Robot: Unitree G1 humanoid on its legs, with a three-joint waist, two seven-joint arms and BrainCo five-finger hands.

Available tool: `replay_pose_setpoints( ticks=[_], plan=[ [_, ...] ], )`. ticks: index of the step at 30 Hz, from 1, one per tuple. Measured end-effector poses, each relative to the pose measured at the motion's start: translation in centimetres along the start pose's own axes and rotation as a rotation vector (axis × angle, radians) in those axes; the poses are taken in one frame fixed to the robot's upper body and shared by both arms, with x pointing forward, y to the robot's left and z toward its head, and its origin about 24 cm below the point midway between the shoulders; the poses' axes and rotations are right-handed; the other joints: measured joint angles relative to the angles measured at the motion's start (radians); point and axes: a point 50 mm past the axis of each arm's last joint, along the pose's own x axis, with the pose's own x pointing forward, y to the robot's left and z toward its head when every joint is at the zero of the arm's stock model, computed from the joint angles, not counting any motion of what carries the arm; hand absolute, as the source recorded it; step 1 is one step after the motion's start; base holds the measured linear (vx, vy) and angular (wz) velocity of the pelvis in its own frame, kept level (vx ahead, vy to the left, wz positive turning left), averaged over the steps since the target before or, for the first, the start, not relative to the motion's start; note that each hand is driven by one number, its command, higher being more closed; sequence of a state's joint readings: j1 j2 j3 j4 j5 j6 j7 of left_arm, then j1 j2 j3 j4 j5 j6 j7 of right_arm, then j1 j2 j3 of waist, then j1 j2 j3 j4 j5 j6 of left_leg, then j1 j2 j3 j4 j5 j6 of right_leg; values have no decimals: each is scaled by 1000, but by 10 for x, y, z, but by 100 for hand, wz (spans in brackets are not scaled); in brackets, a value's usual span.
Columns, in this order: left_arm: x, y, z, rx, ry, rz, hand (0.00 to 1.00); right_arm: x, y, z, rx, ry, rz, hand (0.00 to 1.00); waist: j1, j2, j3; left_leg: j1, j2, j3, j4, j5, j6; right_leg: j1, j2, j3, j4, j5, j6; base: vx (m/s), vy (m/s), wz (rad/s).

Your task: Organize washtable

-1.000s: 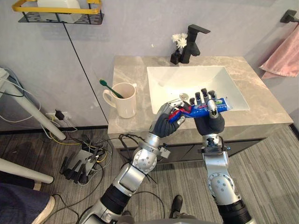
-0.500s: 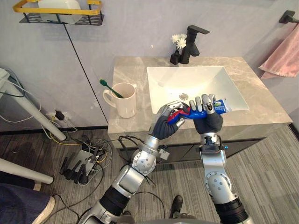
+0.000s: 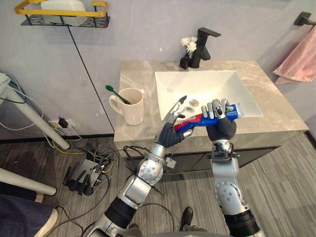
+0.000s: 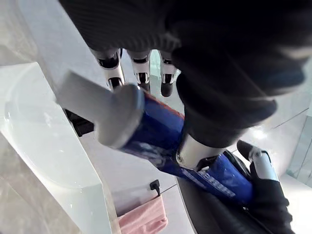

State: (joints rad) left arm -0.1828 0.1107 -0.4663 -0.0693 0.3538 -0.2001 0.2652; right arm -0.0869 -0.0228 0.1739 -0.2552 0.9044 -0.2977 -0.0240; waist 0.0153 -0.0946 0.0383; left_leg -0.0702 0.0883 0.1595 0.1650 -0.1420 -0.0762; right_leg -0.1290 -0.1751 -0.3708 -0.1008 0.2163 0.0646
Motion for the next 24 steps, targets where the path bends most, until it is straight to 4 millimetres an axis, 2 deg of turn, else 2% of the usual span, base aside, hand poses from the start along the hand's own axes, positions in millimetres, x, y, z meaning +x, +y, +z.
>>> replay_pose_setpoints(
  ticks=[4, 7, 11, 14, 18, 19, 20, 22, 24],
  plan=[
    [1, 16, 0, -14, 2, 81, 0, 5, -8, 15, -74, -73, -37, 100, 0, 0, 0, 0, -1, -9, -3, 4, 0, 4, -1, -9, 0, 0, 0, 0, 0, 6],
    [3, 33, 11, -15, -44, 165, 0, 9, -11, 25, -90, -116, -49, 100, 1, 0, 0, -2, -1, -17, -9, 10, -1, 4, -1, -15, 0, 0, 0, -3, -5, 8],
    [4, 50, 30, -35, -126, 249, 0, 18, -7, 33, -121, -142, -17, 100, 2, 0, 0, -3, -1, -42, -11, 15, -2, 21, -2, -40, 0, -3, -1, -8, -5, 17],
    [-4, 74, 40, -20, -164, 355, 0, 35, 4, 33, -134, -159, 40, 100, 11, 0, 0, -6, -2, -57, -24, 24, -3, 25, -4, -58, 0, -5, -1, -23, -5, 19],
    [-19, 101, 50, 21, -192, 499, 0, 58, 4, 43, -190, -189, 68, 100, 54, -3, 0, -9, -2, -104, -50, 48, -10, 38, -2, -103, 0, -15, -1, 2, -24, 35],
    [-29, 111, 53, 38, -195, 556, 0, 70, 9, 49, -204, -211, 80, 100, 67, -4, 0, -13, -2, -124, -63, 63, -12, 39, -2, -124, 0, -17, -2, 22, -24, 37],
    [-33, 115, 54, 49, -192, 583, 0, 75, 11, 52, -208, -222, 87, 100, 71, -5, 0, -17, -3, -133, -68, 68, -13, 40, -2, -131, 0, -17, -1, 21, -18, 45],
    [-44, 128, 54, 84, -174, 664, 0, 93, 17, 60, -236, -248, 109, 100, 100, -12, 2, -22, -3, -164, -85, 89, -16, 47, -2, -157, 0, -17, -2, 15, -6, 41],
    [-52, 133, 52, 108, -152, 698, 0, 105, 20, 63, -257, -251, 115, 100, 112, -16, 4, -22, -3, -188, -90, 96, -17, 62, -2, -181, 0, -18, -1, 8, 4, 40]
  ],
)
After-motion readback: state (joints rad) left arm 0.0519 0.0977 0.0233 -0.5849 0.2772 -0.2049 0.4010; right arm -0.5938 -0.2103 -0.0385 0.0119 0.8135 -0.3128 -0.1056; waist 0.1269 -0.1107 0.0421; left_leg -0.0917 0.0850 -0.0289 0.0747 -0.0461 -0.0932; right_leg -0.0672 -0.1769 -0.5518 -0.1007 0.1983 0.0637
